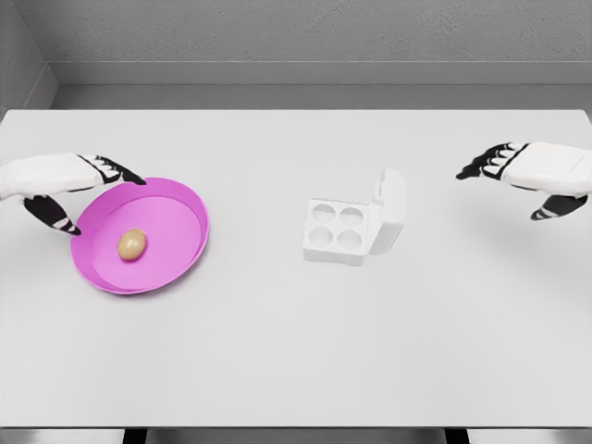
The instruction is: Pack egg into the box and close the box lid
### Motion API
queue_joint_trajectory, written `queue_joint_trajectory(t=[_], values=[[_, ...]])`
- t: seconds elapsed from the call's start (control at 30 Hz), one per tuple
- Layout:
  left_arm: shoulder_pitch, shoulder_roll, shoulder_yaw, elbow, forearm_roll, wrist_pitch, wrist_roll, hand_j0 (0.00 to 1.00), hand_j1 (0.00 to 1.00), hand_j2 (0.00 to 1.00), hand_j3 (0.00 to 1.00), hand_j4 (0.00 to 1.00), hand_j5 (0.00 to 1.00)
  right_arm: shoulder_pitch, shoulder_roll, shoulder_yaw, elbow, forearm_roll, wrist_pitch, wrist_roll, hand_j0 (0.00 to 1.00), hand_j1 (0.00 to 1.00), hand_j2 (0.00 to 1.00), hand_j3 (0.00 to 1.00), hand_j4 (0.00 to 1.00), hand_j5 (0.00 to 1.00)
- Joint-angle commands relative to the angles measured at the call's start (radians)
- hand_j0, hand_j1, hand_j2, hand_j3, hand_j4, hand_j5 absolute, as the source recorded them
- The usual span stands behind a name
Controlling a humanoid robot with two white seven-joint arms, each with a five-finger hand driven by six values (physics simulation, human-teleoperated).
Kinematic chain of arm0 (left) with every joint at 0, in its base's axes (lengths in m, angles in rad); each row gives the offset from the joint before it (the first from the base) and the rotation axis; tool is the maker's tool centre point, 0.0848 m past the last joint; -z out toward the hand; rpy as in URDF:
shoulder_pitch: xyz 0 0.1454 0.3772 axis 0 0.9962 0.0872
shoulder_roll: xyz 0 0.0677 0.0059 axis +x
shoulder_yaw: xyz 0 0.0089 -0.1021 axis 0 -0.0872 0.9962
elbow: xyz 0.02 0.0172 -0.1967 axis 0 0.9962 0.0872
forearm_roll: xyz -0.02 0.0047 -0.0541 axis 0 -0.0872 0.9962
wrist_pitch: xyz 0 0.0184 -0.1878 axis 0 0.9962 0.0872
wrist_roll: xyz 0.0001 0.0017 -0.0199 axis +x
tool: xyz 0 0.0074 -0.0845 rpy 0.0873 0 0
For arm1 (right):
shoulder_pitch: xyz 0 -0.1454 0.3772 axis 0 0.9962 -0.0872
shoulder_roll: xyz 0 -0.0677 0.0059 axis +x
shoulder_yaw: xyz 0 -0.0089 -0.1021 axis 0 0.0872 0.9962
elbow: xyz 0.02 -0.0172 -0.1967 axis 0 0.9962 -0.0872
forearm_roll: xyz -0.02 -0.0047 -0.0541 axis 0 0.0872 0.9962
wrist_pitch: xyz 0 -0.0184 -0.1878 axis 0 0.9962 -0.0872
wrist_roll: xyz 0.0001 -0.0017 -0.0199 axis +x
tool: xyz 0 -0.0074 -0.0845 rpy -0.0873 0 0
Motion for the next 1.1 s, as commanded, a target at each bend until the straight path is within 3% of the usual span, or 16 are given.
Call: queue_joint_trajectory(t=[0.0,0.1,0.2,0.33,0.6,0.7,1.07], values=[[0.0,-0.002,-0.018,-0.028,0.006,0.002,0.0,1.0,1.0,1.0,1.0,1.0,1.0,0.002,-0.001,-0.006,0.0,-0.008,0.003,0.0,1.0,1.0,1.0,1.0,1.0,1.0],[0.003,-0.019,-0.021,-0.028,0.003,0.002,0.0,1.0,1.0,1.0,1.0,1.0,1.0,-0.002,-0.022,0.0,-0.021,-0.003,0.003,0.0,1.0,1.0,1.0,1.0,1.0,1.0],[-0.006,-0.05,-0.122,-0.029,0.001,0.002,0.0,1.0,1.0,1.0,1.0,1.0,1.0,0.002,-0.039,0.002,-0.04,-0.003,0.003,0.0,1.0,1.0,1.0,1.0,1.0,1.0],[-0.006,-0.048,-0.137,-0.02,-0.012,0.002,0.0,1.0,1.0,1.0,1.0,1.0,1.0,0.008,-0.045,0.003,-0.084,-0.003,0.003,0.0,1.0,1.0,1.0,1.0,1.0,1.0],[-0.003,-0.038,-0.137,-0.019,-0.02,0.002,0.0,1.0,1.0,1.0,1.0,1.0,1.0,0.018,-0.047,0.011,-0.109,-0.003,0.003,0.0,1.0,1.0,1.0,1.0,1.0,1.0],[-0.005,-0.039,-0.137,-0.019,-0.025,0.002,0.0,0.93,0.93,0.93,0.93,0.93,0.93,0.018,-0.048,0.011,-0.11,-0.003,0.003,0.0,1.0,1.0,1.0,1.0,1.0,1.0],[-0.003,-0.048,-0.139,-0.003,-0.034,0.002,0.0,0.88,0.88,0.88,0.88,0.88,0.88,0.018,-0.048,0.022,-0.127,-0.003,0.003,0.0,1.0,1.0,1.0,1.0,1.0,1.0]])
